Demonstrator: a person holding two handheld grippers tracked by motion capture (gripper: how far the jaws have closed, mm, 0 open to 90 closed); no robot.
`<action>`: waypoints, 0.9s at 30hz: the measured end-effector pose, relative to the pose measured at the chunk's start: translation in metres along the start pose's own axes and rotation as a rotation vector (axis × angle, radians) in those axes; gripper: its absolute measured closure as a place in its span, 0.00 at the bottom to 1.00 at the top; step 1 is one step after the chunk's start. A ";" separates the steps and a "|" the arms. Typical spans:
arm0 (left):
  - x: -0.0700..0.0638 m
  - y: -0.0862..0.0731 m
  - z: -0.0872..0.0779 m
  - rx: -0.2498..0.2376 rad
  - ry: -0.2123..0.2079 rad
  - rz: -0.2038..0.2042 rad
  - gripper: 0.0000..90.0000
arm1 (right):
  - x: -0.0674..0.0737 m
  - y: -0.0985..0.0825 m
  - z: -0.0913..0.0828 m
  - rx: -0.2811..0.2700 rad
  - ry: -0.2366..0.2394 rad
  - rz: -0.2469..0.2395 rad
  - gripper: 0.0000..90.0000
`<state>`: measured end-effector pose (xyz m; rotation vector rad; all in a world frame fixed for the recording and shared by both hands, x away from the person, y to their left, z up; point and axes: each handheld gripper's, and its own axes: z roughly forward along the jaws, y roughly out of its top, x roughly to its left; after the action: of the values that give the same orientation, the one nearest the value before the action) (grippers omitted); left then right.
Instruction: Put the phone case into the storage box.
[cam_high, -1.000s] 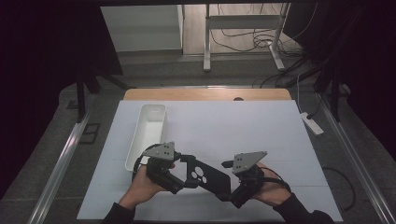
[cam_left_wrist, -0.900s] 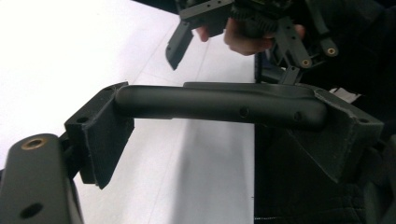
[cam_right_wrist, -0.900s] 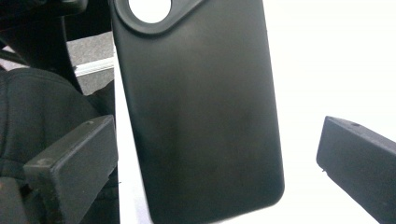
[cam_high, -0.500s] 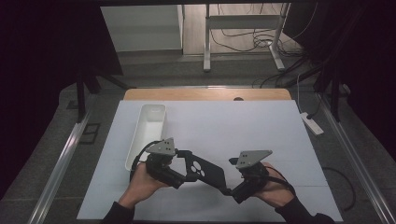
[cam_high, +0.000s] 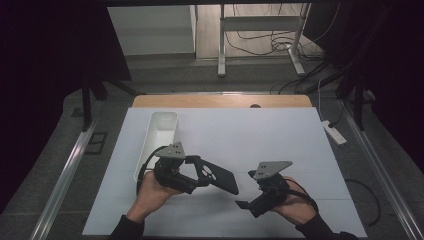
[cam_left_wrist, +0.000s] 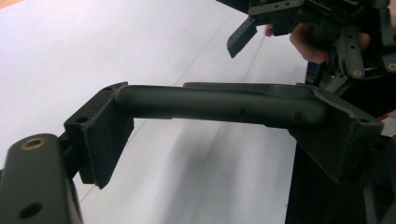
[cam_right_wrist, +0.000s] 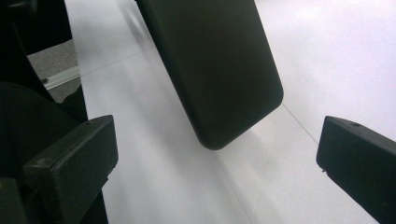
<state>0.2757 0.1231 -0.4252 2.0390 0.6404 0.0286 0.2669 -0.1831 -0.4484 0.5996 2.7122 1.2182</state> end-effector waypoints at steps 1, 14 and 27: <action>0.000 0.000 0.000 0.001 0.004 -0.002 0.17 | 0.000 0.000 0.000 -0.004 -0.001 0.002 0.00; -0.006 0.005 0.003 0.002 0.027 -0.048 0.18 | 0.007 0.003 0.006 0.015 -0.074 -0.004 0.00; -0.017 0.012 0.004 -0.006 0.022 -0.070 0.17 | 0.012 0.008 0.017 0.052 -0.125 0.009 0.00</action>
<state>0.2677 0.1076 -0.4139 2.0113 0.7241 0.0117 0.2630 -0.1619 -0.4535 0.6711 2.6467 1.0764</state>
